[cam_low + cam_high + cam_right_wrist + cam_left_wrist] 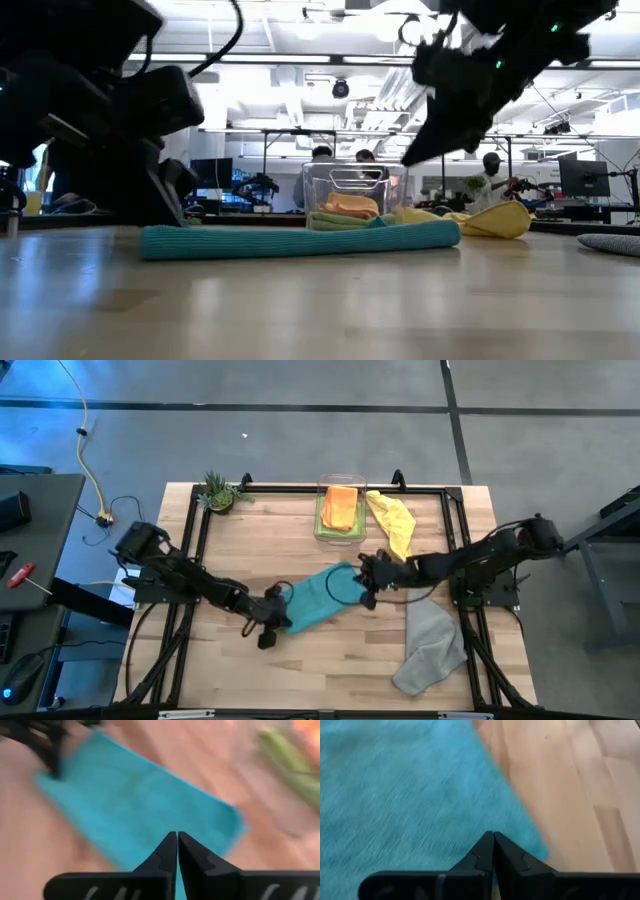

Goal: Fold microfiber towels
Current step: Fold the blue microfiber cloth

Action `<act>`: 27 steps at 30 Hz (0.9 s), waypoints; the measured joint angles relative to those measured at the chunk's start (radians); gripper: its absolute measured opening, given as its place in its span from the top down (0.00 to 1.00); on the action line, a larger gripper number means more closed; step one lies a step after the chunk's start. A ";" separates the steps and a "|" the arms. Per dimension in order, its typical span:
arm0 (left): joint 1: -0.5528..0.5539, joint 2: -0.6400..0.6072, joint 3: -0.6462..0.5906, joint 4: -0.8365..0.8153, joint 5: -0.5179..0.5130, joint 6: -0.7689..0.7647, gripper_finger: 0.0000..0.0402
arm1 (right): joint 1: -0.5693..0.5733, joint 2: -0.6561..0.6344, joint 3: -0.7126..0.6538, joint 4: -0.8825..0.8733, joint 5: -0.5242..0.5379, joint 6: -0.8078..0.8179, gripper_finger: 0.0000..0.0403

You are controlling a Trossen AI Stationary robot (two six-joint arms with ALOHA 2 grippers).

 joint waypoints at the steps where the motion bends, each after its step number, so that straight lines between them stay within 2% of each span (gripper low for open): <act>1: -0.005 0.026 0.028 0.003 -0.007 0.012 1.00 | 0.026 0.007 0.000 0.028 -0.004 0.008 0.98; 7: -0.008 0.142 0.158 0.025 0.008 0.094 1.00 | 0.145 0.104 0.001 0.123 0.065 0.093 0.98; 11: 0.009 0.071 0.184 -0.027 0.039 0.141 1.00 | 0.185 0.176 0.001 0.140 0.066 0.138 0.98; 13: 0.019 -0.003 0.181 -0.114 0.036 0.149 1.00 | 0.202 0.201 0.001 0.155 0.057 0.141 0.98; 15: 0.029 -0.075 0.184 -0.221 -0.019 0.150 1.00 | 0.214 0.223 0.001 0.171 0.060 0.142 0.98; 17: 0.041 -0.133 0.183 -0.370 -0.118 0.149 1.00 | 0.219 0.233 0.001 0.183 0.089 0.147 0.98; 19: 0.063 -0.160 0.182 -0.499 -0.212 0.133 1.00 | 0.219 0.234 0.001 0.195 0.128 0.147 0.98; 21: 0.088 -0.166 0.177 -0.578 -0.253 0.119 1.00 | 0.213 0.234 0.001 0.197 0.162 0.147 0.98; 27: 0.130 -0.117 0.126 -0.558 -0.160 0.101 1.00 | 0.185 0.234 0.001 0.211 0.163 0.139 0.98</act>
